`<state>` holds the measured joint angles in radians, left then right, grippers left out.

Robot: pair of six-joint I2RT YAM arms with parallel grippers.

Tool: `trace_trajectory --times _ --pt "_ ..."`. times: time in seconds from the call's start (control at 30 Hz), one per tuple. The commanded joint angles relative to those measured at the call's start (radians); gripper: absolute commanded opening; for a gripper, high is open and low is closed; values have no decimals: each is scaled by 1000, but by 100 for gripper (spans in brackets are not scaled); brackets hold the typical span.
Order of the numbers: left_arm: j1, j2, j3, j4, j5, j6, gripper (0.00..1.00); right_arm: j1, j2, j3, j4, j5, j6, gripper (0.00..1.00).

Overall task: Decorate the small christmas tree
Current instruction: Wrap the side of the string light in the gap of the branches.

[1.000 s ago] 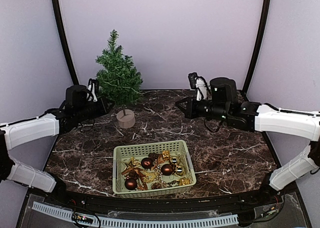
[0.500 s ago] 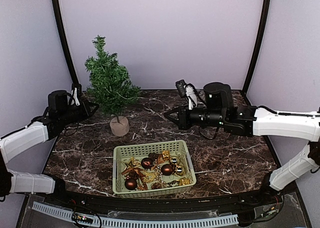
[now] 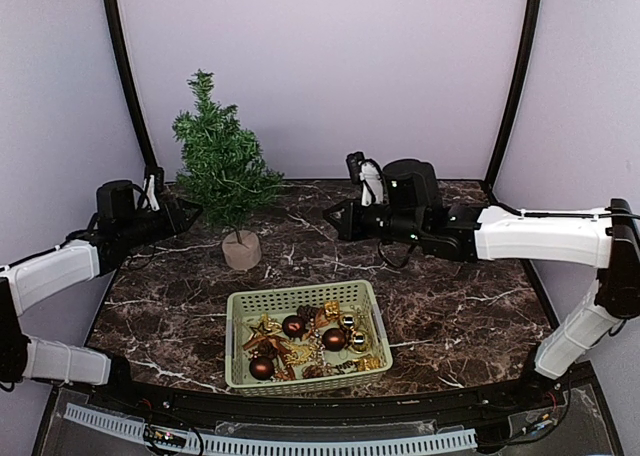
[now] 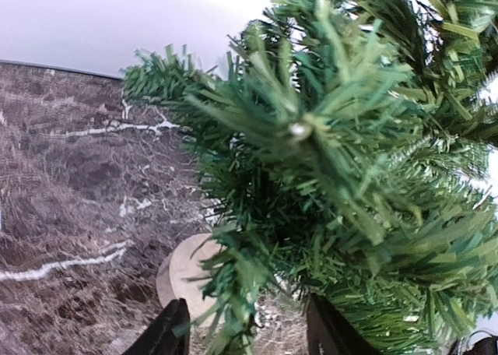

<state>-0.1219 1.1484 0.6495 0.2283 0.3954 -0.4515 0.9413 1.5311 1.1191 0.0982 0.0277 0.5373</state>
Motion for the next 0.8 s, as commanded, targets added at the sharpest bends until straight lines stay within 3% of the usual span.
trace_trajectory --times 0.0,0.13,0.27,0.5,0.63,0.73,0.77 --pt "-2 -91 16 -88 -50 7 62 -25 31 54 61 1 7 0" --pt "-94 -203 -14 -148 -104 -7 67 -43 48 64 67 -15 6 0" --pt "-223 -209 -11 -199 -157 -51 74 -52 56 76 63 -23 3 0" --pt "-252 -161 -29 -181 -165 -91 81 -53 40 63 67 -24 -4 0" --pt "-252 -116 -15 -154 -114 -102 65 -53 30 54 59 -23 -13 0" --pt "-252 -107 -21 -132 -97 -112 41 -53 19 60 46 -17 -29 0" --pt "-252 -110 -24 -129 -98 -116 37 -53 17 63 40 -13 -33 0"
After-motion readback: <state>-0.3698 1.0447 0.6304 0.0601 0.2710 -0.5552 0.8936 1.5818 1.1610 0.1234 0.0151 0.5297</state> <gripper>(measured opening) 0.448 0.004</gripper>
